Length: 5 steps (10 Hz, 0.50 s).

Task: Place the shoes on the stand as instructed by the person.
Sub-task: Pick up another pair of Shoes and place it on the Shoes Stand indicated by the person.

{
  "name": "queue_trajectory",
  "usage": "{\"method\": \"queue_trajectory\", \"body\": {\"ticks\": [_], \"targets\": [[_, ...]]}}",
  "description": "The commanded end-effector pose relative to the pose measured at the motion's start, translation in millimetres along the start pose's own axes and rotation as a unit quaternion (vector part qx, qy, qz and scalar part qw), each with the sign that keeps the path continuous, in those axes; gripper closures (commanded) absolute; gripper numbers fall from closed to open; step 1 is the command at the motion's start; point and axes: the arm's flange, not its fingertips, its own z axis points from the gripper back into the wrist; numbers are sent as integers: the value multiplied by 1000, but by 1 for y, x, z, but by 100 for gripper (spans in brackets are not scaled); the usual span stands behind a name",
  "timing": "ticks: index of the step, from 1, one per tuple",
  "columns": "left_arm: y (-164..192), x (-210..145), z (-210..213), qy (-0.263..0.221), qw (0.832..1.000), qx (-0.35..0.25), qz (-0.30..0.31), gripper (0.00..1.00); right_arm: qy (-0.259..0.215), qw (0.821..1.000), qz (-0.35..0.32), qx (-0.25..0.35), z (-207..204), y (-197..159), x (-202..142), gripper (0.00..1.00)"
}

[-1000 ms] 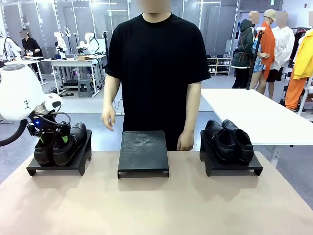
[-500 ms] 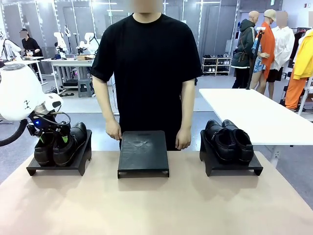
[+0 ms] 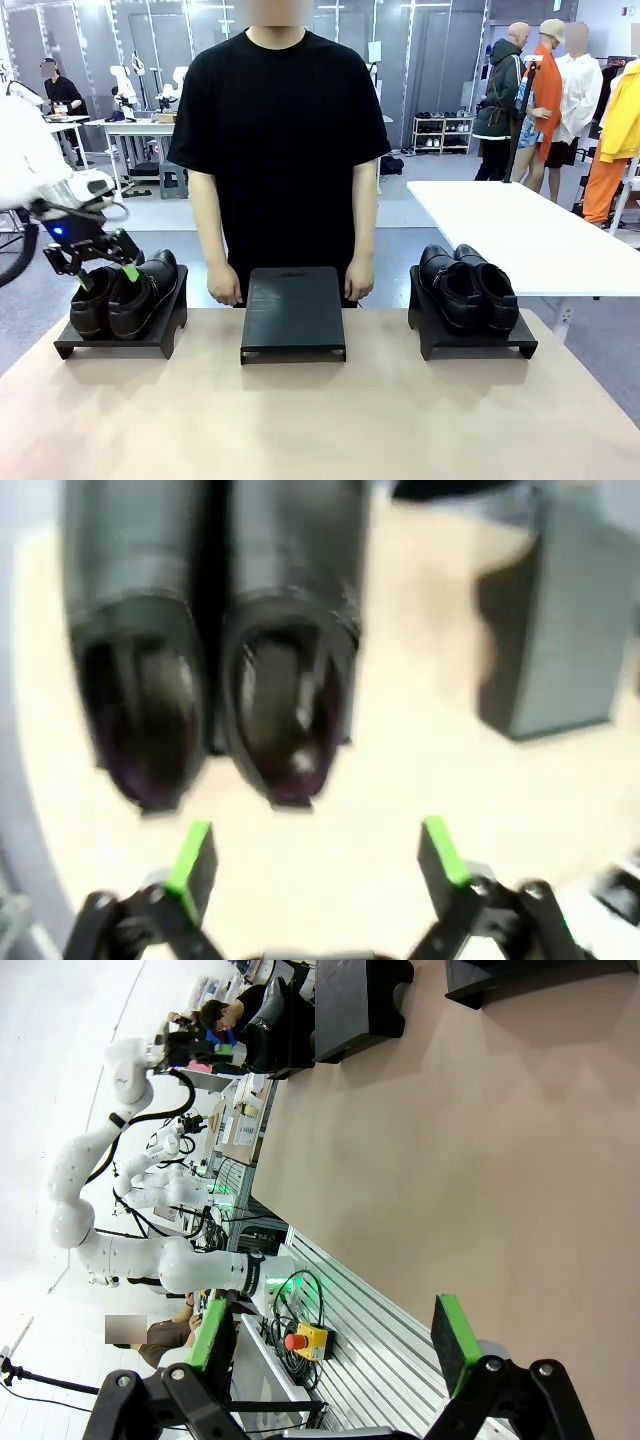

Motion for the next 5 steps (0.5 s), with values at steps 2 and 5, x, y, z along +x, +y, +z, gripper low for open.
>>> {"method": "queue_trajectory", "body": {"ticks": [2,5], "targets": [[29,-61,55,56,991,-123,1,0,1,1000,8,3,2,0,-2,0],[93,-106,56,11,948,-319,-1,0,1,1000,8,3,2,0,-2,0]]}}
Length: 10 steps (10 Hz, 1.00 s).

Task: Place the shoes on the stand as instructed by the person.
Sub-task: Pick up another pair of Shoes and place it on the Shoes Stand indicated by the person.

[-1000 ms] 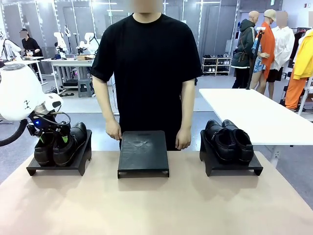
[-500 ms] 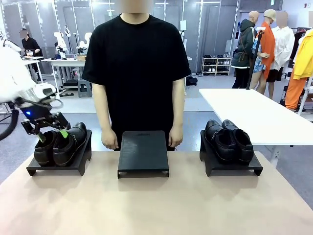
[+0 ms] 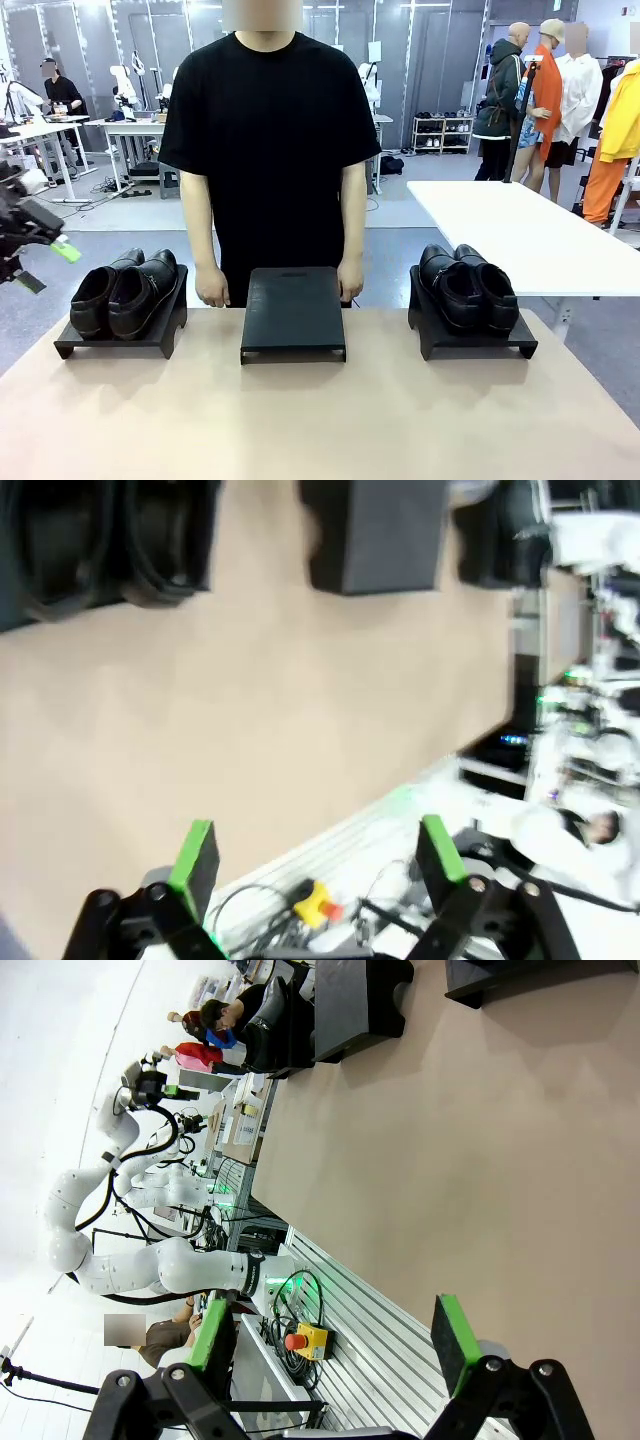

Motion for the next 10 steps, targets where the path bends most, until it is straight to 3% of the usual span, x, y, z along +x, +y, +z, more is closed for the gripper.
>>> {"method": "queue_trajectory", "body": {"ticks": [1,4,8,10], "targets": [[49,-25,6,-22,991,-133,-23,0,1,1000,8,3,2,0,-2,0],[119,-68,18,-46,954,-289,-67,0,1,1000,8,3,2,0,-2,0],[181,-110,20,-109,927,-355,-47,0,1,1000,8,3,2,0,-2,0],[184,-105,26,-110,929,-351,-43,0,1,1000,8,3,2,0,-2,0]]}}
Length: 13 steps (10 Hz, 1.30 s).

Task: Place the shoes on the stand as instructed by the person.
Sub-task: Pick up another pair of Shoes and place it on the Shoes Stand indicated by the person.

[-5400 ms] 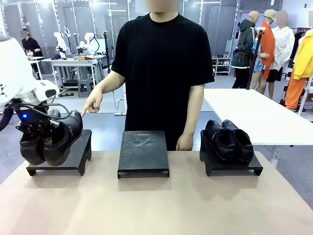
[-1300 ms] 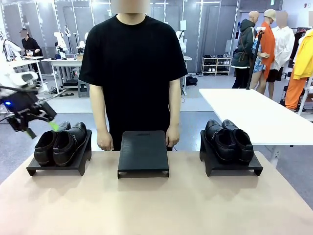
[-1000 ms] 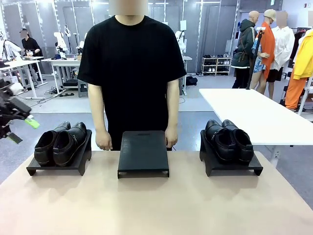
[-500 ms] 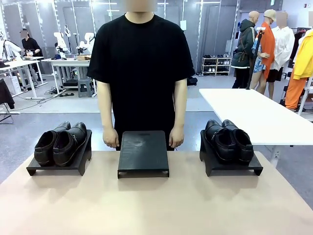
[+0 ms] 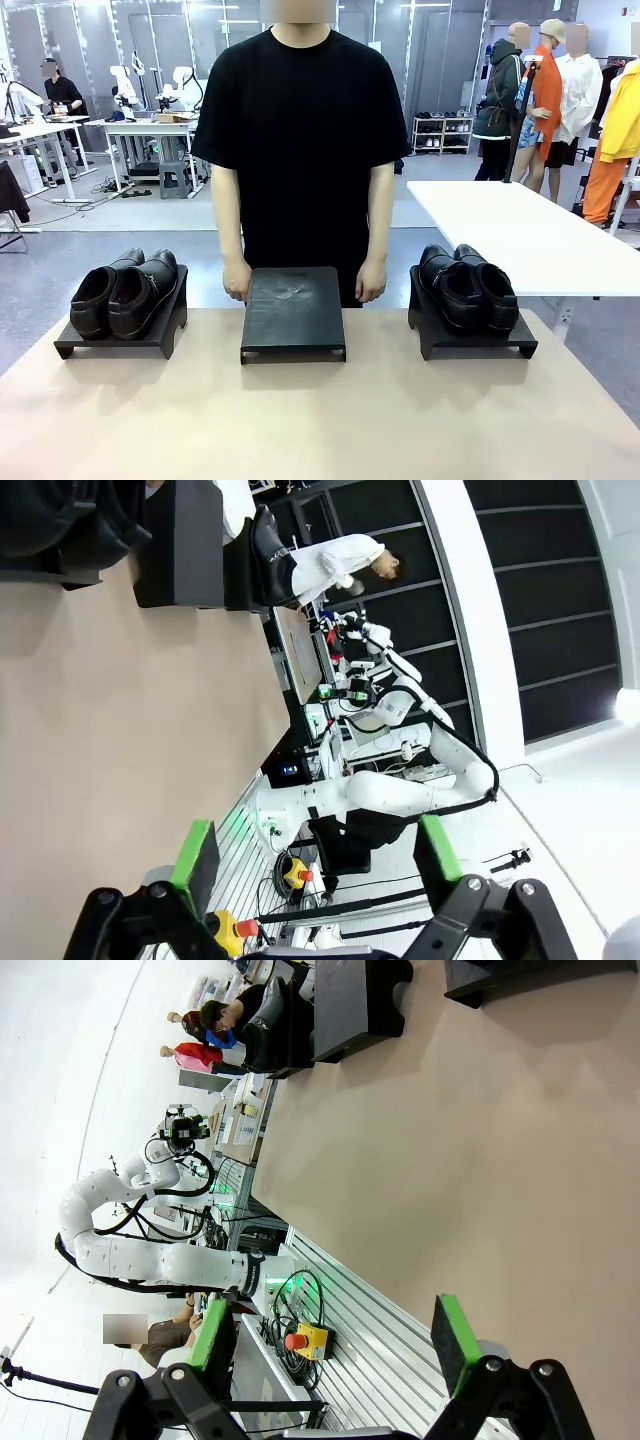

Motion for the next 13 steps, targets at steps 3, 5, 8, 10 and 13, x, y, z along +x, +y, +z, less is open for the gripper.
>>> {"method": "queue_trajectory", "body": {"ticks": [3,5,8,10,13], "targets": [[0,0,0,0,1000,0,0,0,1,1000,9,3,2,1,-2,0],[0,0,0,0,1000,0,0,0,1,1000,9,3,2,1,-2,0],[0,0,0,0,1000,0,0,0,1,1000,9,3,2,1,-2,0],[0,0,0,0,1000,0,0,0,1,1000,9,3,2,1,-2,0],[0,0,0,0,1000,0,0,0,1,1000,9,3,2,1,-2,0]]}}
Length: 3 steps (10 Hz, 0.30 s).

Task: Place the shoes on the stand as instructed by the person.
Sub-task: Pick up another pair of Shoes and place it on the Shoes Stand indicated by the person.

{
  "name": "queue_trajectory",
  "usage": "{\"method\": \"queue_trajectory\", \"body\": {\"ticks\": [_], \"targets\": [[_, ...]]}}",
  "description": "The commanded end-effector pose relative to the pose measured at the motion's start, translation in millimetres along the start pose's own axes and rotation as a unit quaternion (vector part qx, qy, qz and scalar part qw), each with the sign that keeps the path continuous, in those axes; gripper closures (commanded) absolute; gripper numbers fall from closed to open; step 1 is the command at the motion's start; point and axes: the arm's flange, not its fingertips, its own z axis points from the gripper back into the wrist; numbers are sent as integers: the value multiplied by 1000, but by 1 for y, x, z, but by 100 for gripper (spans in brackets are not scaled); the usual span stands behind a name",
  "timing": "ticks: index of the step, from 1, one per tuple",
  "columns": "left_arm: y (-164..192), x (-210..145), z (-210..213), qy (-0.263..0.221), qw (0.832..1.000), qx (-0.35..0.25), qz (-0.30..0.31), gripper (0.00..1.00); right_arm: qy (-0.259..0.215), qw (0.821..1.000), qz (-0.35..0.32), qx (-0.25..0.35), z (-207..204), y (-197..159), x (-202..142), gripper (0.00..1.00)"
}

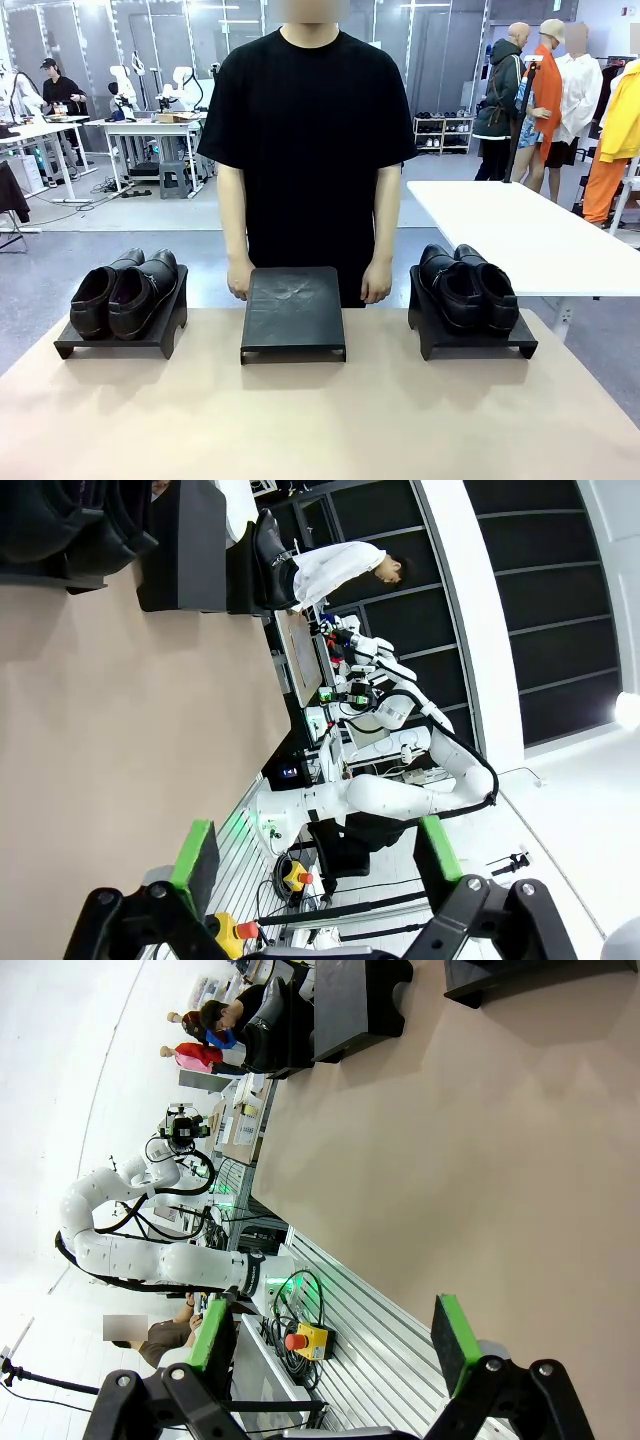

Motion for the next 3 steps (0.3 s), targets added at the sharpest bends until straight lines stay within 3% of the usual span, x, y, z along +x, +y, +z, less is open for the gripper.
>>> {"method": "queue_trajectory", "body": {"ticks": [1,3], "targets": [[-2,-3,0,2,1000,0,-3,0,1,1000,9,3,2,1,-2,0],[-2,-3,0,2,1000,0,-3,0,1,1000,9,3,2,1,-2,0]]}}
